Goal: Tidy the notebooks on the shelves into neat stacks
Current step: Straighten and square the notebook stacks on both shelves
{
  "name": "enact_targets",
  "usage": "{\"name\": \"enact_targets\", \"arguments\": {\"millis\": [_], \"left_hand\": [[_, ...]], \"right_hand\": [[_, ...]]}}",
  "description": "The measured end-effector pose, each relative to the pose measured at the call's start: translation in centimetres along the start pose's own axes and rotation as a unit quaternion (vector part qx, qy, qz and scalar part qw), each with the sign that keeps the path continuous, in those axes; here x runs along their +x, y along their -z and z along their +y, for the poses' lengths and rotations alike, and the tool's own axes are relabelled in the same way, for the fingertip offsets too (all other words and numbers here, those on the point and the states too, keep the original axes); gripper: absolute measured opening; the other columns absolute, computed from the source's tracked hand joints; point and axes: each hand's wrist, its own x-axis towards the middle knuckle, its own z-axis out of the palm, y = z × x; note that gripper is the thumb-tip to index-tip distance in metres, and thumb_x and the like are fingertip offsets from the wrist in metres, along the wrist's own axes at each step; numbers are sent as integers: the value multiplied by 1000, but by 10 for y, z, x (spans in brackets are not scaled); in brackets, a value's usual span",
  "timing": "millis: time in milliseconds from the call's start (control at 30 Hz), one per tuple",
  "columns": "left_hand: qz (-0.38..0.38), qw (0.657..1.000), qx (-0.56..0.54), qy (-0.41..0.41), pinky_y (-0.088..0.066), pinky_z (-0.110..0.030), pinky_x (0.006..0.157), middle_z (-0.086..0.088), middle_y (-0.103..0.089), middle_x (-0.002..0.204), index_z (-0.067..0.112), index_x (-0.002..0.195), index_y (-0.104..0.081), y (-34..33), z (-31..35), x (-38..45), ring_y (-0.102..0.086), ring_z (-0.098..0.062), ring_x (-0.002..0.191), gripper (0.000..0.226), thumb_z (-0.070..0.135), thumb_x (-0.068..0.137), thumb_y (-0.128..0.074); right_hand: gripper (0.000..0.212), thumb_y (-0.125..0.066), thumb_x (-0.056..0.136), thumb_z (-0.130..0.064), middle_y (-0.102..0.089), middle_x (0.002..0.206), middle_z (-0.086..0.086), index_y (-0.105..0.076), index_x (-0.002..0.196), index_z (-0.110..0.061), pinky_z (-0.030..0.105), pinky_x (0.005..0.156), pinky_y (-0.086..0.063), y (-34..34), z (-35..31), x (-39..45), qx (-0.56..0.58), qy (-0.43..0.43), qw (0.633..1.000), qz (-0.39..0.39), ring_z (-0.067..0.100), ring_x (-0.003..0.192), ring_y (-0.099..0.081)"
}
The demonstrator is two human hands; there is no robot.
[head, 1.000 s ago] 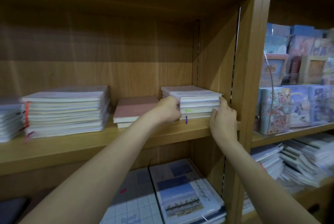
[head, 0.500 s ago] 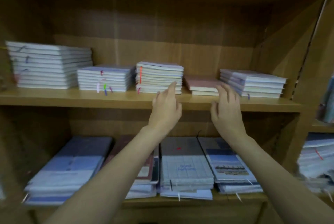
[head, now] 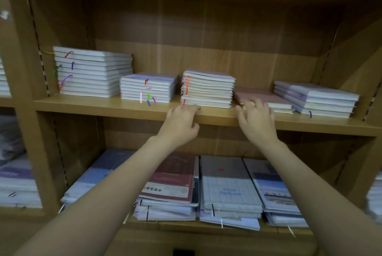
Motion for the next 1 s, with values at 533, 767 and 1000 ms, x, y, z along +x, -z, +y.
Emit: {"name": "enact_targets", "arguments": {"millis": [533, 767, 1000], "left_hand": [[-7, 992, -93, 80, -48, -37, 90, -12, -65, 110, 3, 113, -61, -63, 88, 111, -59, -25, 103, 29, 13, 85, -62], [-24, 989, -129, 75, -48, -39, 94, -17, -65, 111, -3, 113, -62, -71, 83, 120, -59, -28, 109, 31, 3, 82, -60], [-38, 989, -119, 74, -47, -38, 96, -16, -64, 114, -1, 116, -61, -71, 86, 119, -58, -27, 111, 33, 1, 83, -56]], "right_hand": [[36, -56, 92, -19, -56, 120, 14, -50, 126, -7, 31, 82, -41, 32, 94, 55, 33, -157, 983, -89, 28, 110, -52], [40, -60, 91, -21, -55, 127, 15, -52, 128, -9, 30, 93, -38, 33, 103, 62, 74, -181, 978, -66, 29, 120, -47], [40, -61, 90, -21, -55, 127, 14, -53, 128, -10, 32, 95, -39, 31, 107, 61, 96, -197, 974, -52, 28, 120, -47]]}}
